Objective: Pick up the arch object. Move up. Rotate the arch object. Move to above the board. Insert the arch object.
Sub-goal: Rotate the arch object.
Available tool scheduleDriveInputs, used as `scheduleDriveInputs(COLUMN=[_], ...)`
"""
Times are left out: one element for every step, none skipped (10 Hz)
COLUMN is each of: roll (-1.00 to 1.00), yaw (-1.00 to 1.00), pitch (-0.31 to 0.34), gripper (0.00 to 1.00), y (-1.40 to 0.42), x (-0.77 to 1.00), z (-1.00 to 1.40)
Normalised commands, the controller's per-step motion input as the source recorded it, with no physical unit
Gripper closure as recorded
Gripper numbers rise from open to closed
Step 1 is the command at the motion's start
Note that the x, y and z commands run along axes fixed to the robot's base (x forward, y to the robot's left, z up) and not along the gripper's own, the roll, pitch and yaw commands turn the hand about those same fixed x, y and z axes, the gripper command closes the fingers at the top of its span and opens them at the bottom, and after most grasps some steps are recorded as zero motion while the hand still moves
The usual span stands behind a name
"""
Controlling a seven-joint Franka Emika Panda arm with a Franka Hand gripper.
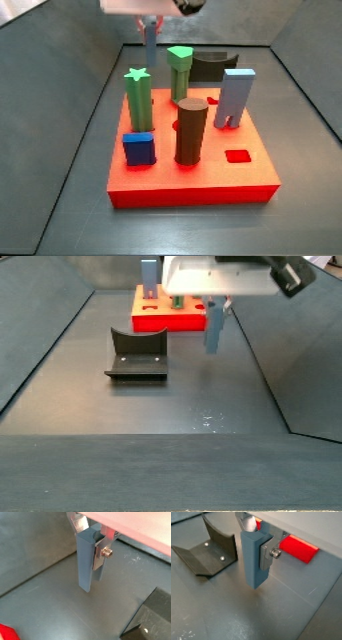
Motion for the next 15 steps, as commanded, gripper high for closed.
scheduleDriveInputs(roll=[-0.07,-0.09,-0.1,-0.11,-0.11,-0.11,-0.1,-0.08,-0.07,-0.05,-0.03,0.0,0.0,0.0,0.0], yaw=[0.01,0.01,0.01,0.01,0.0,0.0,0.0,-0.01,-0.01,-0.02,-0.02,-1.0,-1.0,-1.0,-1.0], pitch=[-0.057,-0.057,-0.054,-0.048,-0.011,0.0,0.013,0.021,0.023,0.028,0.034,0.007,0.006,0.003,0.002], gripper=[1.0,1.0,1.0,0.0,0.0,0.0,0.0,0.0,0.0,0.0,0.0,0.0,0.0,0.0,0.0], y=[0.0,0.0,0.0,0.0,0.0,0.0,0.01,0.01,0.01,0.02,0.02,0.0,0.0,0.01,0.01], x=[0.03,0.03,0.03,0.0,0.0,-0.01,-0.02,-0.02,-0.02,-0.02,-0.02,0.0,0.02,0.04,0.04], z=[-0.58,-0.4,-0.27,0.0,1.0,1.0,1.0,0.92,0.81,0.57,0.38,0.0,-0.13,-0.1,-0.07])
